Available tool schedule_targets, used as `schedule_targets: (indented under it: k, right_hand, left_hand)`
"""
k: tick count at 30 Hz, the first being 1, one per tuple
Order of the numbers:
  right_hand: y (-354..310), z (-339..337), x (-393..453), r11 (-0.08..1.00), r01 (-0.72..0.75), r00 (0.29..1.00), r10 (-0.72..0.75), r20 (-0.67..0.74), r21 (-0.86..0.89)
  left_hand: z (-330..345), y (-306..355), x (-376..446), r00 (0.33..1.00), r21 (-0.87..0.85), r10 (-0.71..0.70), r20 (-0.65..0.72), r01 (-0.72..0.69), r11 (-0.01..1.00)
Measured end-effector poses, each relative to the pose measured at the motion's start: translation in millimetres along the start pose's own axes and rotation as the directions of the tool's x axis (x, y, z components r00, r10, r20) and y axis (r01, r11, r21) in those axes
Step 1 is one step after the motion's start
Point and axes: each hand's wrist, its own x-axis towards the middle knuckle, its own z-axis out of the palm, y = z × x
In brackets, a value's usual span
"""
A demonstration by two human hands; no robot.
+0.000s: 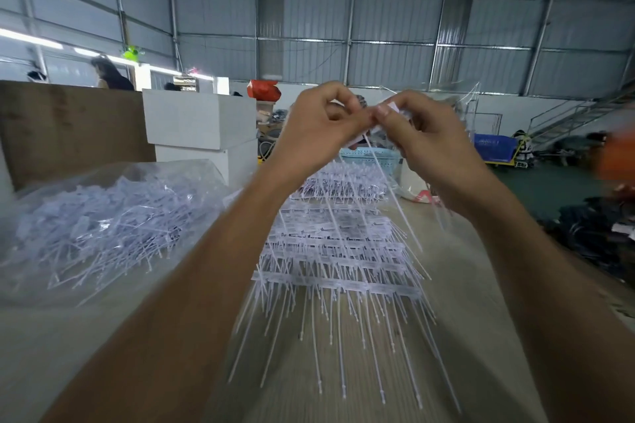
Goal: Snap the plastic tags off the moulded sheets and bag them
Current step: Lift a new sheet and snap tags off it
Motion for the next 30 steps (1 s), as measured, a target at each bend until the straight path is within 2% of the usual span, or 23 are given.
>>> schedule_targets:
  k: [5,7,9,14,18,21,24,27,30]
  right_hand:
    - [-1,8,-3,0.967,-0.040,0.990,0.073,-0.124,0.250]
    - [-4,12,-4,0.939,-0.078,0.981,0.132,-0.140,0.336]
    - [-7,12,-3,0.925,-0.096,0.979,0.154,-0.131,0.367]
    - [-16,1,-3,0.965,-0.028,0.999,0.036,-0.028,0.262]
    - [-22,1,-4,0.973,0.070,0.997,-0.063,-0.041,0.218]
    - [-27,3,-4,0.984,0.149,0.988,-0.145,-0.045,0.103]
    - [-23,3,-4,0.979,0.201,0.979,-0.203,-0.025,-0.044]
    - [-17,4,-4,0.967,0.210,0.976,-0.215,-0.021,-0.143]
    - [-15,6,-4,0.950,0.241,0.967,-0.251,-0.029,-0.197]
  left_hand:
    - [6,-6,0,0.999,0.086,0.002,0.045,-0.006,0.996]
    - [8,-5,0,0.999,0.139,-0.005,0.053,-0.002,0.990]
    - [8,-3,-1,0.998,0.117,-0.010,0.055,0.003,0.993]
    - [3,1,5,0.996,-0.102,-0.084,-0.018,0.082,0.991]
    - [-1,11,7,0.986,-0.225,-0.165,-0.022,0.156,0.962]
    - [-2,22,8,0.967,-0.307,-0.252,0.027,0.248,0.919]
    - [0,29,8,0.935,-0.286,-0.340,0.101,0.355,0.890]
    - [0,25,4,0.931,-0.250,-0.329,0.158,0.360,0.899]
    - [-4,18,3,0.914,-0.332,-0.334,0.229,0.396,0.856]
